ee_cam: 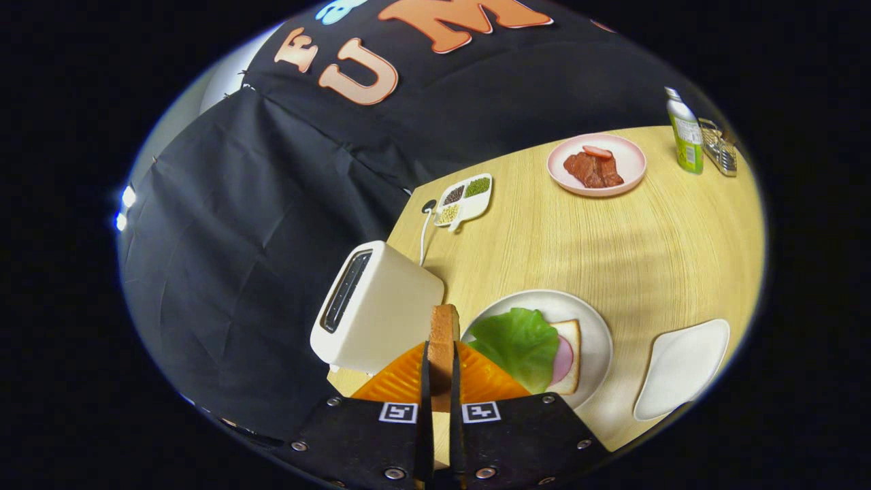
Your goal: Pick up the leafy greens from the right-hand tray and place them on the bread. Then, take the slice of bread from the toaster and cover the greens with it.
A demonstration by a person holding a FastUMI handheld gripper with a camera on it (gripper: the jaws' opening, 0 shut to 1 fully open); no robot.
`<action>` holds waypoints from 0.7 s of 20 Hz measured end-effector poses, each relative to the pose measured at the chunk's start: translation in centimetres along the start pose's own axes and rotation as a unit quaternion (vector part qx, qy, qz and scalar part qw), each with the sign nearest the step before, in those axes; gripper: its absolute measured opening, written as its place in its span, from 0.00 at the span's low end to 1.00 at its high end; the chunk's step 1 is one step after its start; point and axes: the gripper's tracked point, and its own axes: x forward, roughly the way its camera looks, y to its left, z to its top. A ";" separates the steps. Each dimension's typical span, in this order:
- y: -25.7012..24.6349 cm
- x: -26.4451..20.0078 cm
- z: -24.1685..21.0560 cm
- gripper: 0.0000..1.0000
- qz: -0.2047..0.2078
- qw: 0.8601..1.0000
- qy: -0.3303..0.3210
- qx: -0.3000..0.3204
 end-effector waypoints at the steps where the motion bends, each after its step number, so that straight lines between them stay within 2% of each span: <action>1: -0.6 0.2 -0.3 0.09 0.003 1.000 0.001 0.005; 6: -4.0 1.4 -1.6 0.10 0.005 1.000 0.004 0.016; 7: -4.8 1.4 -1.4 0.10 -0.001 1.000 0.001 0.016; 9: -7.2 1.3 -0.8 0.10 -0.040 0.999 -0.020 -0.008; 11: -7.9 1.1 -0.7 0.13 -0.050 0.998 -0.033 -0.021; 14: -9.1 1.1 -0.5 0.25 -0.072 0.995 -0.044 -0.049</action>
